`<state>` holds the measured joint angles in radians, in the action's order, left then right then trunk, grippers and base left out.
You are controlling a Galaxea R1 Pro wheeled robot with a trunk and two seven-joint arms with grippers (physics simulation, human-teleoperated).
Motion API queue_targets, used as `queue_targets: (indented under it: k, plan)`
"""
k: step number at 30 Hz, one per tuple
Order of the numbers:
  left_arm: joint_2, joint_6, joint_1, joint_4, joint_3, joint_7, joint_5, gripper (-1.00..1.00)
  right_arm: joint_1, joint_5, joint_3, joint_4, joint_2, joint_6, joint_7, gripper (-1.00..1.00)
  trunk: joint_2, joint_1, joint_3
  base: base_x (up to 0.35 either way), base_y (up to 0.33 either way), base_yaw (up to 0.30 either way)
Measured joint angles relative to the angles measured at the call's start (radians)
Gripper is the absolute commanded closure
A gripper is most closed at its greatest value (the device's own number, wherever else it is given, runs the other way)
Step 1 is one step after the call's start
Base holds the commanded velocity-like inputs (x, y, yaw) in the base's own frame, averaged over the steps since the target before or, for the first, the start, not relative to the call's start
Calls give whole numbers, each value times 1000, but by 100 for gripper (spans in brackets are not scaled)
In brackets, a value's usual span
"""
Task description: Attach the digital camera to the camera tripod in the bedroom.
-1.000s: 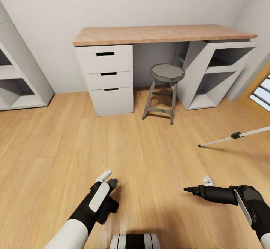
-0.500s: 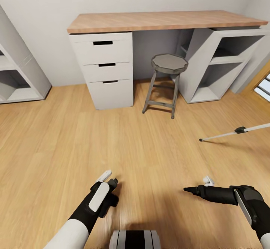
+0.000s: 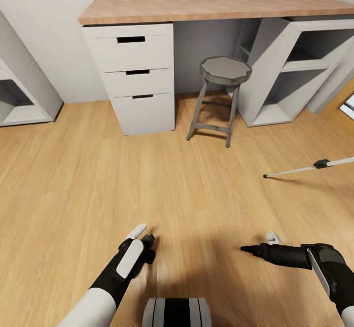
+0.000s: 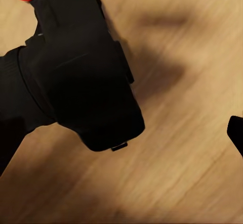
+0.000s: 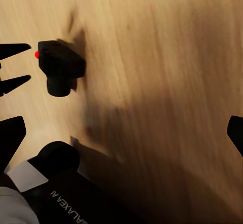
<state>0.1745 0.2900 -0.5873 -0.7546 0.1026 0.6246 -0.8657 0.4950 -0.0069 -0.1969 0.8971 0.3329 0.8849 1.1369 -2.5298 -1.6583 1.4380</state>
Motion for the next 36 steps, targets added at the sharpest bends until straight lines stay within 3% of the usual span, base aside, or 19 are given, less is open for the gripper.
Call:
queue_targets:
  k: [18, 21, 36]
  plan:
    - [0, 0, 0, -1, 2, 1, 0, -100, 0, 0, 2, 0, -4, 0, 0, -100, -4, -8, 70, 0, 0, 0]
    - [0, 5, 1, -13, 19, -6, -16, -100, 0, -3, -5, 0, -6, 1, 1, -100, -4, -8, 70, 0, 0, 0]
    - [0, 8, 4, -71, 85, -11, -28, -100, 0, 5, -3, 0, -10, 1, 1, -100, -4, -8, 70, 0, 0, 0]
